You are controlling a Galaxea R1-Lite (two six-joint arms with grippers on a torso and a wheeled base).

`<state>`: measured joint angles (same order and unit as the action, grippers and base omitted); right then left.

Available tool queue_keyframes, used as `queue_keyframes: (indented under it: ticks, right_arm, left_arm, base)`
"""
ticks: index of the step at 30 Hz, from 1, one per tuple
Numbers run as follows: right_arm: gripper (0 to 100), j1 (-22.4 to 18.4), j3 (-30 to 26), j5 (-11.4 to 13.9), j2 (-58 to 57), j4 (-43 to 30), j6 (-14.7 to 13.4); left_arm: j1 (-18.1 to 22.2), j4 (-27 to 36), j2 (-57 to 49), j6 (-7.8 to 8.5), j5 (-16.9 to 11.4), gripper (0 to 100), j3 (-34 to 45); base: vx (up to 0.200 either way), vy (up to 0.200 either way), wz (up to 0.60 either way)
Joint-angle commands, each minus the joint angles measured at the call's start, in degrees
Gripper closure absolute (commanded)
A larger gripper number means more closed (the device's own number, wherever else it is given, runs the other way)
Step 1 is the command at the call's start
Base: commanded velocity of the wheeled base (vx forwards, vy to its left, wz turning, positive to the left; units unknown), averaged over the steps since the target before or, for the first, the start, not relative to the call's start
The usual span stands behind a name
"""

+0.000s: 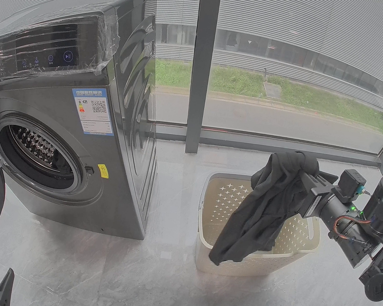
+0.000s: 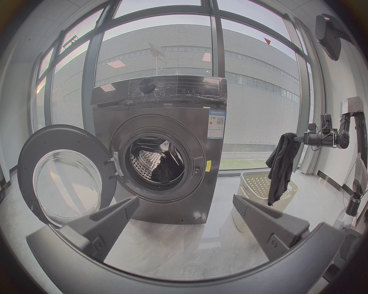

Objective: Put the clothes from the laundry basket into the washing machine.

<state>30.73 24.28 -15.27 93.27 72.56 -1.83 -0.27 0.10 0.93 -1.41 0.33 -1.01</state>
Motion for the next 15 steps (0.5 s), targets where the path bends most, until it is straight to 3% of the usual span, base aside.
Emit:
queue_keyframes:
  ticks: [1, 5, 10, 15]
  right_arm:
    - [100, 0.21, 0.77, -0.81, -4.85, -0.75, 0.60]
    - [100, 0.21, 0.68, -0.81, -4.59, -1.81, 2.27]
    - [100, 0.38, -0.38, -2.04, -5.64, -3.21, 2.18]
    - [100, 0.64, -0.11, -2.65, -7.31, -3.12, 2.00]
  left_arm:
    - [0.00, -0.01, -0.84, 0.01, 0.02, 0, 0.84]
    - [0.00, -0.01, -0.84, 0.18, 0.02, 0, 0.84]
    - [0.00, -0.01, -0.84, 0.01, 0.02, 0, 0.84]
    - [0.00, -0.01, -0.84, 0.01, 0.02, 0, 0.84]
  base:
    - [0.000, 0.000, 0.00]
    - [-0.200, 0.000, 0.00]
    - [-0.200, 0.000, 0.00]
    - [0.000, 0.000, 0.00]
